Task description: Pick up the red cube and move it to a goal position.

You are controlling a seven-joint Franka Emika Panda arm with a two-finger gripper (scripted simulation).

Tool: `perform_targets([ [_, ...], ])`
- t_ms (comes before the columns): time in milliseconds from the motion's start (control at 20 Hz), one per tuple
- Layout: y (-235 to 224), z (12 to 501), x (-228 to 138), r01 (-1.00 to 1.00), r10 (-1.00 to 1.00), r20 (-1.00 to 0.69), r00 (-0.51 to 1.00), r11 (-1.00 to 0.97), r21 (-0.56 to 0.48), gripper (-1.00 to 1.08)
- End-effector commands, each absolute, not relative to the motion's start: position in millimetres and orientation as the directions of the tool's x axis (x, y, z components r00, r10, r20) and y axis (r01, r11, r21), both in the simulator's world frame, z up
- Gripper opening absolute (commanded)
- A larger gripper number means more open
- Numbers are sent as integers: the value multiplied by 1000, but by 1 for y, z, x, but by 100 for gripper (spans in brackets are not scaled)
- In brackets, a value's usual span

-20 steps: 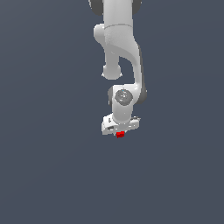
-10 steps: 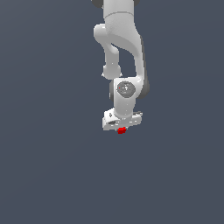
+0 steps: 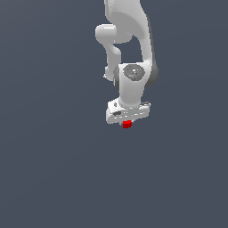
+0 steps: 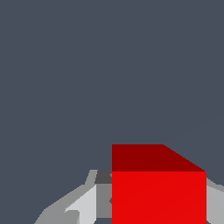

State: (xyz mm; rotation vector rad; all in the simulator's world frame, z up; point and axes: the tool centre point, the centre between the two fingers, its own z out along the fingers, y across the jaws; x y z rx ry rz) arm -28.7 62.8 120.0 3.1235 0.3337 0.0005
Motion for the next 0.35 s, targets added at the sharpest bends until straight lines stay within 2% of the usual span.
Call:
perform_targets([
  [0, 65, 132, -31, 211, 211, 0, 977, -977, 0, -100],
  [300, 67, 143, -32, 211, 211, 0, 977, -977, 0, -100],
])
